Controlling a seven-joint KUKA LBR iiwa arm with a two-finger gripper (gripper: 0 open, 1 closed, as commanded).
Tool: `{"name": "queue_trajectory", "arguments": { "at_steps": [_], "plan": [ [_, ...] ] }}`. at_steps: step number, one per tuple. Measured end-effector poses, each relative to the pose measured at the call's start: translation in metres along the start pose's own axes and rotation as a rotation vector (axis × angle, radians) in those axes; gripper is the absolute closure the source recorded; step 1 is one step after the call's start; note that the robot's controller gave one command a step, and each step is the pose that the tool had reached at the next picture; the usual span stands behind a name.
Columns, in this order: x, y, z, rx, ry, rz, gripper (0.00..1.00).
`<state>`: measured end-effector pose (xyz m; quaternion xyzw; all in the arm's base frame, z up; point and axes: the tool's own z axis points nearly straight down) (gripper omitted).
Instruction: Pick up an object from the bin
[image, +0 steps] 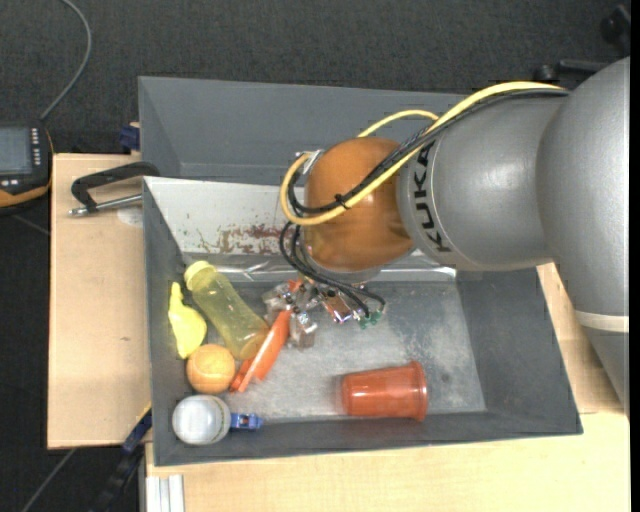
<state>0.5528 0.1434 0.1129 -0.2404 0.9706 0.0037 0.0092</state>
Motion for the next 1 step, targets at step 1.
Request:
{"name": "queue_trajectory", "arguments": {
  "at_steps": [1],
  "plan": [
    [-0.0045, 0.0039, -0.0048, 0.004, -0.01, 0.005, 1.0]
  ]
}}
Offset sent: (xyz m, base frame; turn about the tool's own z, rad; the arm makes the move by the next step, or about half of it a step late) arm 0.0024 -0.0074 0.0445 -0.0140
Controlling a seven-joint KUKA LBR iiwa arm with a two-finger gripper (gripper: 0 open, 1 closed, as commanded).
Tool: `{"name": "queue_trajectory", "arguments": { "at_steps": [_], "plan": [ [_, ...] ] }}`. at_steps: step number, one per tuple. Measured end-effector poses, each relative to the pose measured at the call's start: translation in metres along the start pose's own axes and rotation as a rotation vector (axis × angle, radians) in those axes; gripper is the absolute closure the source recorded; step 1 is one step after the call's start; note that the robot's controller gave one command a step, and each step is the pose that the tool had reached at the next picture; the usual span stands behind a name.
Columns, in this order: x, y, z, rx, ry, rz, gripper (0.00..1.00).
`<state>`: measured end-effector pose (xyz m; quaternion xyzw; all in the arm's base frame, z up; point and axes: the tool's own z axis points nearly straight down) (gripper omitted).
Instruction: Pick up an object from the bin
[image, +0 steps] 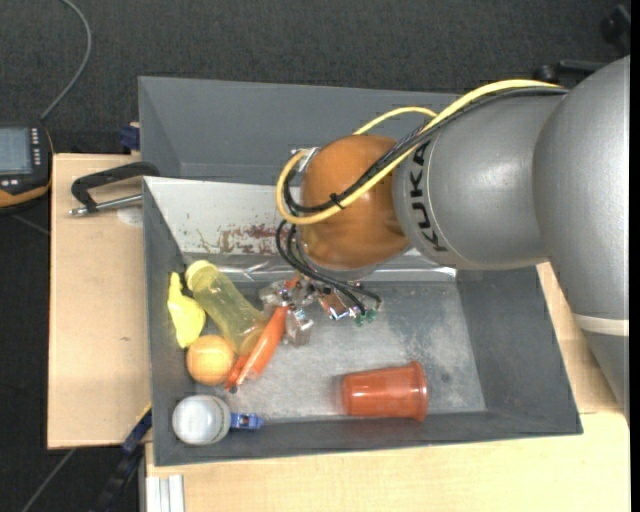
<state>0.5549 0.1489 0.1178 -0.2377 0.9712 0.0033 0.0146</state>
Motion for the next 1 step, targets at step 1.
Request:
{"name": "queue_trajectory", "arguments": {
  "at_steps": [1],
  "plan": [
    [0.0042, -0.0046, -0.0116, -0.004, 0.009, -0.01, 1.0]
  ]
}}
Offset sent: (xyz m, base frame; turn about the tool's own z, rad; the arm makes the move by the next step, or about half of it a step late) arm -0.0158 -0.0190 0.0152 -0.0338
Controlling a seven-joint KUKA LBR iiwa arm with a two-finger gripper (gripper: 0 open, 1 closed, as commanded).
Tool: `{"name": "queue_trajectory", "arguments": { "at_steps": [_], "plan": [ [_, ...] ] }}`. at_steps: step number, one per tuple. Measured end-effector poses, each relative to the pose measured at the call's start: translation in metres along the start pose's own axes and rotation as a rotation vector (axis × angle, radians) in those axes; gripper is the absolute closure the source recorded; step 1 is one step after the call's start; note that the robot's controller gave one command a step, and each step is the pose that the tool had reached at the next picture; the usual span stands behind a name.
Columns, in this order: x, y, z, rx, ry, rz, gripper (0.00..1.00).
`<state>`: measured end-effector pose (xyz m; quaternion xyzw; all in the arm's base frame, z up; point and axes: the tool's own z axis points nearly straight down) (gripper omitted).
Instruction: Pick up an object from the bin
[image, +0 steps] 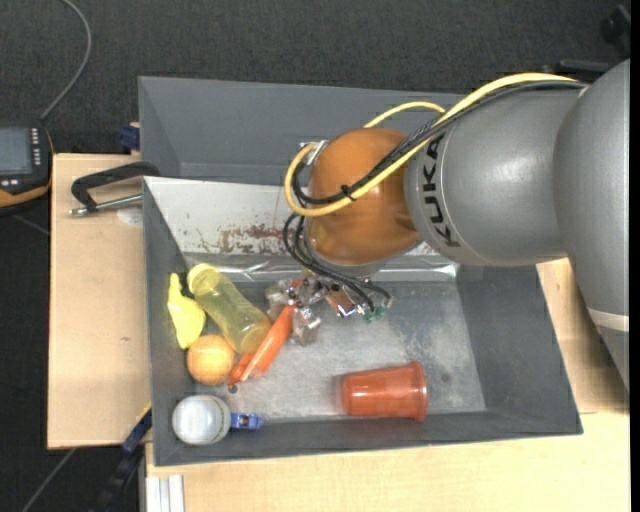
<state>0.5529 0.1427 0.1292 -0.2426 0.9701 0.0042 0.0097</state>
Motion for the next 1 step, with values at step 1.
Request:
{"name": "queue_trajectory", "arguments": {
  "at_steps": [1],
  "plan": [
    [0.0093, -0.0032, -0.0135, 0.004, -0.013, -0.016, 1.0]
  ]
}}
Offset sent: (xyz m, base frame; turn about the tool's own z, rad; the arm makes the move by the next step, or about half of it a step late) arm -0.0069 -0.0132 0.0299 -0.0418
